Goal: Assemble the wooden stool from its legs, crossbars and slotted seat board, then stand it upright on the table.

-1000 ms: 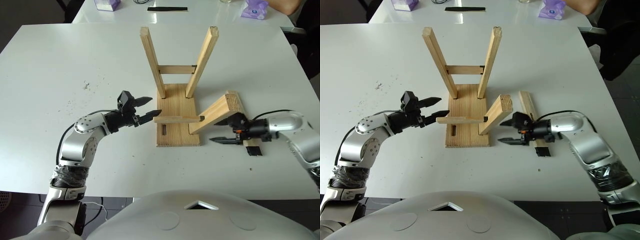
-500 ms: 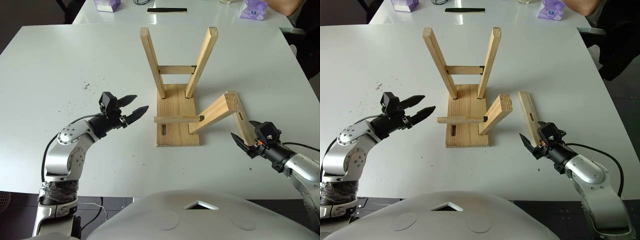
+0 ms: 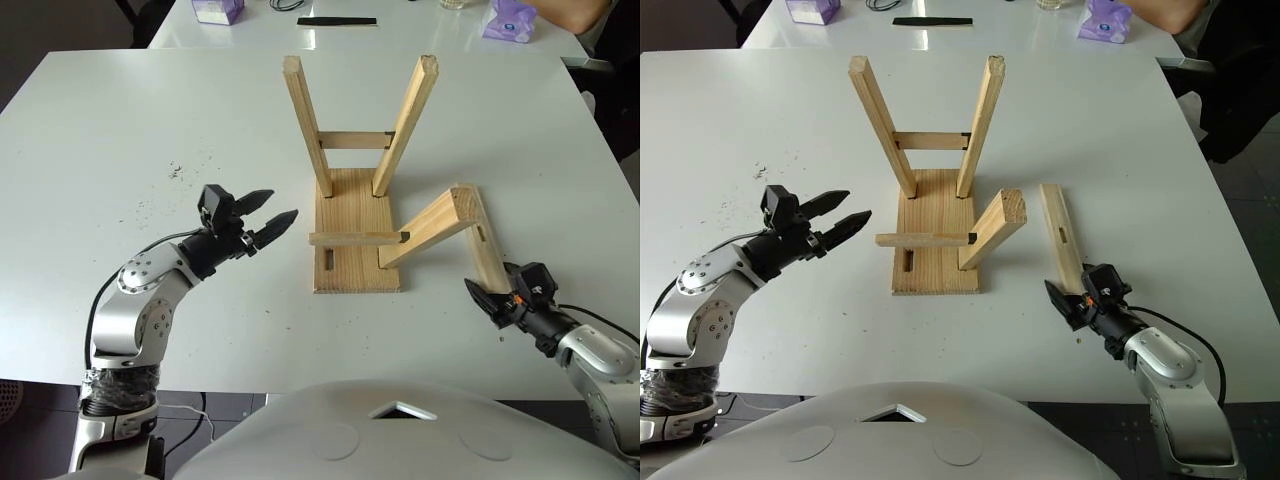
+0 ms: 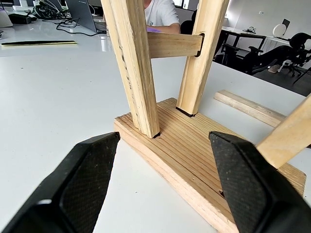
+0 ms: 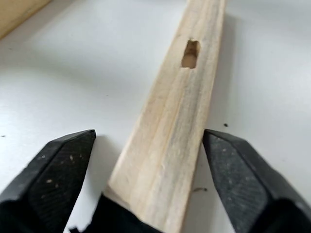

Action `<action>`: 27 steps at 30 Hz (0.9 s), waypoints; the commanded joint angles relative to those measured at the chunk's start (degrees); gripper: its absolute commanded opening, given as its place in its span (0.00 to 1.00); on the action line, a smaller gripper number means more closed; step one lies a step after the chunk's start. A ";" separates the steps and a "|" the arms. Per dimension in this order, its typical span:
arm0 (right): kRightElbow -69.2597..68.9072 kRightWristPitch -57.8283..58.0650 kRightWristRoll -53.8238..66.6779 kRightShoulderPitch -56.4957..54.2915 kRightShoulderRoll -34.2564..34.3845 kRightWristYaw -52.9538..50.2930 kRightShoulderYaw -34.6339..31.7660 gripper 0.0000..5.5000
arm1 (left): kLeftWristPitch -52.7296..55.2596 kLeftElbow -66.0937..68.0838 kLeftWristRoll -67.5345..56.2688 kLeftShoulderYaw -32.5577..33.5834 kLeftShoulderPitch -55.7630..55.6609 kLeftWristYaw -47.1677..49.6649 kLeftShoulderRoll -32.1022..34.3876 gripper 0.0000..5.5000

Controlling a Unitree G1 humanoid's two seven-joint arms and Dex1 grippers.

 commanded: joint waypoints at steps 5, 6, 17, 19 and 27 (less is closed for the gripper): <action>6.53 0.98 -1.22 -0.96 2.20 -1.97 0.54 0.51 | -0.11 1.49 0.70 0.48 -2.55 1.58 -0.18 0.62; 7.17 0.87 -1.62 -1.92 2.44 -2.66 0.40 0.47 | -0.28 1.81 0.92 0.51 -2.94 2.06 -0.42 0.62; 8.25 -0.59 5.34 -11.22 3.84 -3.20 -7.31 0.37 | 1.72 8.48 8.18 3.12 -15.15 15.26 -0.12 0.62; 6.12 0.50 13.66 -17.84 2.78 -1.71 -13.42 0.37 | 3.79 2.98 3.88 3.03 -16.79 12.82 0.08 0.62; -7.97 12.71 62.03 -31.02 -10.36 9.84 -23.92 0.37 | 16.21 -10.42 -20.87 1.55 -27.96 11.61 -2.43 0.52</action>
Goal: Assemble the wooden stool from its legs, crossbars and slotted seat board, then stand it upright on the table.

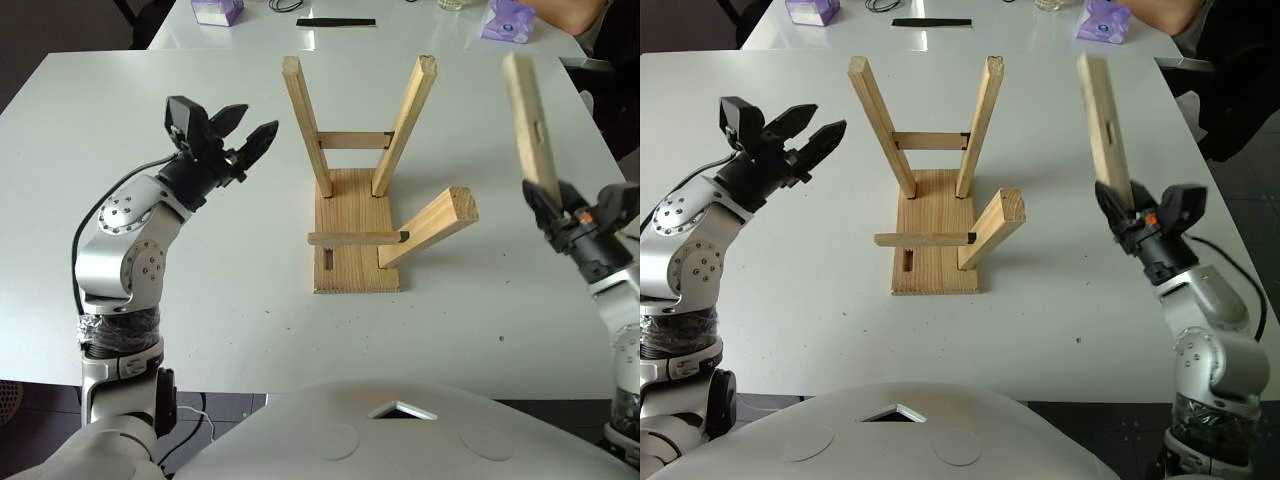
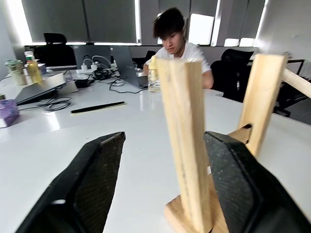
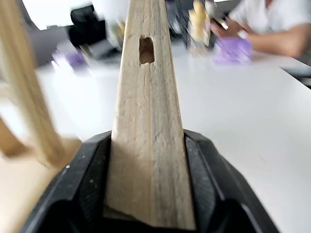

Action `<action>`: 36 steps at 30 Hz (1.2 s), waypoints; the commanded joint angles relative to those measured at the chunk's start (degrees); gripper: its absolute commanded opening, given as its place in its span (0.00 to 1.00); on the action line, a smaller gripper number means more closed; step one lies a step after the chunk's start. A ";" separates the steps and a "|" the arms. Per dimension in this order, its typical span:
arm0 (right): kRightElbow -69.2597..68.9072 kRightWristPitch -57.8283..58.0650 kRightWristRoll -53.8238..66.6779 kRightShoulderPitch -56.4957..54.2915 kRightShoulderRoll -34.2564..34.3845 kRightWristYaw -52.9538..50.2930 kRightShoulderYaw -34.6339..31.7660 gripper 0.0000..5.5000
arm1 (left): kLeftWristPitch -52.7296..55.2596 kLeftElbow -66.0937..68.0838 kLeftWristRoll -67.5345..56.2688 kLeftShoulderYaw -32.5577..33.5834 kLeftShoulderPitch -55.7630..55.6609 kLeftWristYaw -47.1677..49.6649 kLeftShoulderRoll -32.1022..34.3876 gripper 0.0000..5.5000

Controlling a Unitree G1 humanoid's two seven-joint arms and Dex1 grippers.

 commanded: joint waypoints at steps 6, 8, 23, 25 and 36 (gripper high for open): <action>-11.63 11.34 40.42 -16.95 -19.21 13.55 -3.08 0.37 | 13.75 -13.07 -33.36 -1.34 -14.10 -4.75 1.05 0.52; -11.86 12.31 43.56 -19.02 -20.99 12.77 -1.71 0.37 | 15.28 -12.34 -38.27 -0.82 -15.39 -4.65 1.82 0.56; -12.25 16.86 44.28 -12.29 -23.96 20.99 -1.54 0.37 | 14.21 -12.94 -53.70 -1.38 -19.42 0.60 3.14 0.78; -11.77 17.19 43.44 -12.58 -24.22 22.01 -1.05 0.37 | 14.14 -12.85 -51.48 -2.39 -19.53 1.19 3.22 0.78; -11.86 17.29 36.04 -13.40 -25.36 26.64 1.86 0.37 | 14.23 -14.78 -46.55 -4.11 -16.76 -3.41 4.57 0.60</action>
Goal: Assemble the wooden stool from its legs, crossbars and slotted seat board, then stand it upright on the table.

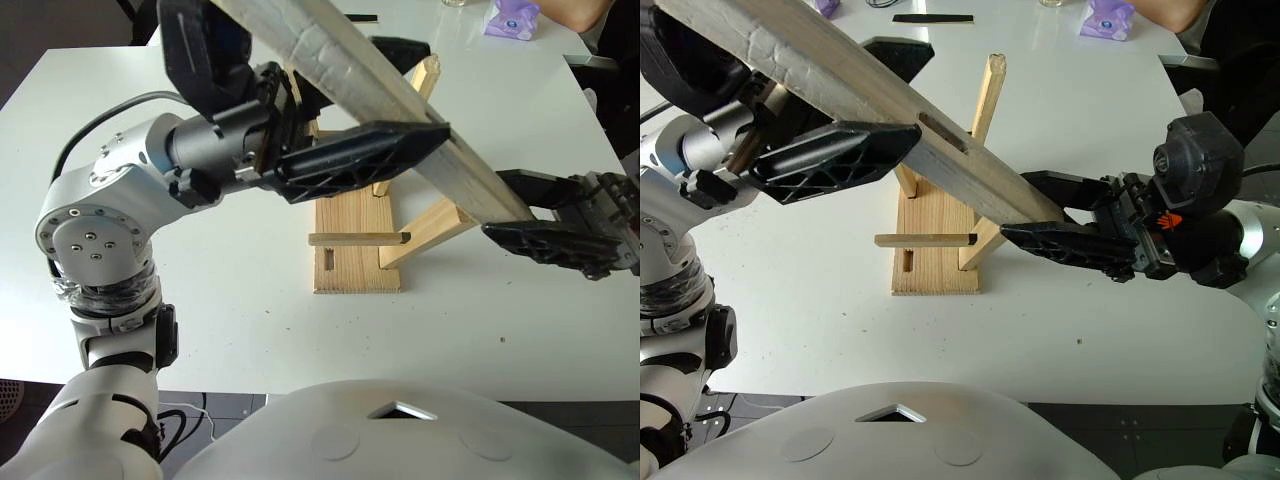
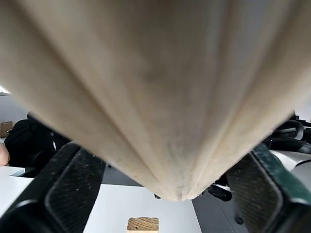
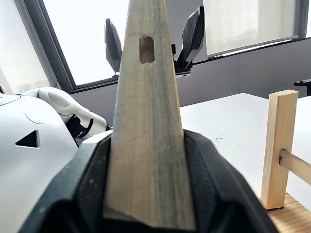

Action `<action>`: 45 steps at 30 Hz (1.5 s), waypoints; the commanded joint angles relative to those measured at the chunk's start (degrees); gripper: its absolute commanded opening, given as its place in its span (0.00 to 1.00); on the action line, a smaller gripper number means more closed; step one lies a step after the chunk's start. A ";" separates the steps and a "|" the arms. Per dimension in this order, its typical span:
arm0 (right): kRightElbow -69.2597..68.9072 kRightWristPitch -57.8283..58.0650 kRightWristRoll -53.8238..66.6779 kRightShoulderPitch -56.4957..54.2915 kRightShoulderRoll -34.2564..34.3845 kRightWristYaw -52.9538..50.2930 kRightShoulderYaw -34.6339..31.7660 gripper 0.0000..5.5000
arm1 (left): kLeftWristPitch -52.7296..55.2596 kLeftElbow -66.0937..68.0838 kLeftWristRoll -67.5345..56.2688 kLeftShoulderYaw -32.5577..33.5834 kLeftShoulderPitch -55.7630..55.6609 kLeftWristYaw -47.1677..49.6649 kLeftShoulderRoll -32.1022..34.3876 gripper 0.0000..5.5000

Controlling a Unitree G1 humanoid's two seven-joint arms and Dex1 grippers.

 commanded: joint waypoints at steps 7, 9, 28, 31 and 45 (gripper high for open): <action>0.47 0.45 -4.90 0.12 -2.23 4.43 0.04 0.37 | -0.42 -1.51 0.86 0.16 2.54 -4.51 1.56 0.42; 0.91 0.64 -5.61 0.26 -2.55 5.56 0.07 0.37 | -0.66 -1.86 -0.06 0.56 2.57 -5.17 1.44 0.37; 10.84 0.65 -5.11 -3.20 -1.91 1.89 -5.67 0.57 | -5.40 6.55 -7.66 15.07 1.12 -2.55 6.86 0.37; 13.49 0.04 -7.87 -1.80 -1.67 0.66 -8.73 0.57 | -4.30 10.50 -1.45 18.91 2.94 -7.94 13.97 0.37; 9.72 -3.36 -14.93 7.63 4.94 -1.10 -12.69 0.57 | -20.17 16.73 33.90 7.19 23.77 -45.69 20.53 0.37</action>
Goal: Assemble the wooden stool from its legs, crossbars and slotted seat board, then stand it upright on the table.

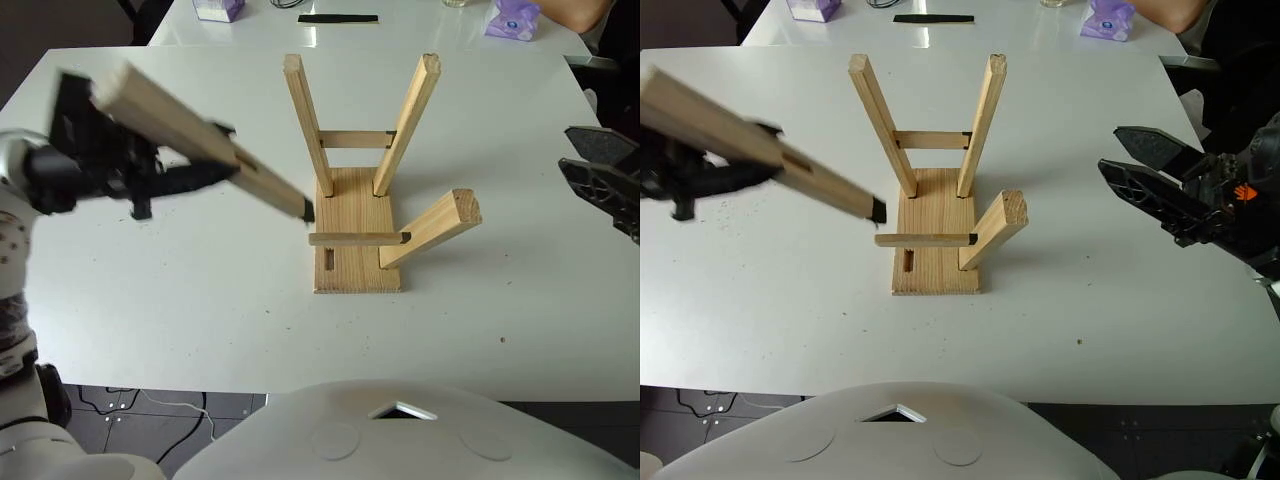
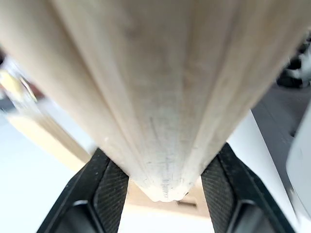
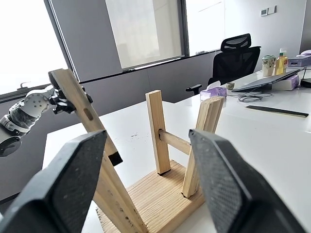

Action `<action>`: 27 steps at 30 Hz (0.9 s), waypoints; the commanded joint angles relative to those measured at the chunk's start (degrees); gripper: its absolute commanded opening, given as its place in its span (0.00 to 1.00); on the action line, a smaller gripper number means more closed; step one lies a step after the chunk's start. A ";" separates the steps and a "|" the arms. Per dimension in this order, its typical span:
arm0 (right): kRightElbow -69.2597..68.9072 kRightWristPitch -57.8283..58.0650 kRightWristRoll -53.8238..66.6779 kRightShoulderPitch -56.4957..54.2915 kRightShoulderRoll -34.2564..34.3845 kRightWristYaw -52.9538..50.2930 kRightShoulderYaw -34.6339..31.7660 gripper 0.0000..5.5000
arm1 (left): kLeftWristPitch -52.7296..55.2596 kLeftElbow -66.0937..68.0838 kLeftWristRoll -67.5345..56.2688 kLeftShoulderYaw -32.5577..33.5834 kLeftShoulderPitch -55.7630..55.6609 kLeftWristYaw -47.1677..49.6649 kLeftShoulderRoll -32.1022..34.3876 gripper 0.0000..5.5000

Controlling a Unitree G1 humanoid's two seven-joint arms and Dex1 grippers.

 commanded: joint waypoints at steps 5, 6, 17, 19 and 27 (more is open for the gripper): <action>1.29 -0.42 -1.67 -3.39 -1.28 0.97 2.98 0.57 | -2.46 -7.09 1.96 -2.22 6.16 0.96 -6.15 0.37; 1.57 -0.34 -1.84 -3.66 -1.50 1.39 3.13 0.57 | -3.14 -7.45 2.97 -2.57 7.04 1.12 -6.52 0.37; 1.58 -1.31 -4.88 -4.22 -1.10 2.80 5.83 0.57 | -8.63 -5.43 11.21 -7.95 7.30 4.00 -11.45 0.37; 1.53 -1.48 -5.25 -4.27 -0.87 2.92 6.11 0.57 | -9.42 -5.84 12.34 -9.05 8.02 3.88 -11.64 0.37; 0.95 -2.40 -6.89 -3.66 -0.50 3.26 6.95 0.57 | -14.96 -2.85 18.86 -12.28 8.03 4.26 -10.79 0.37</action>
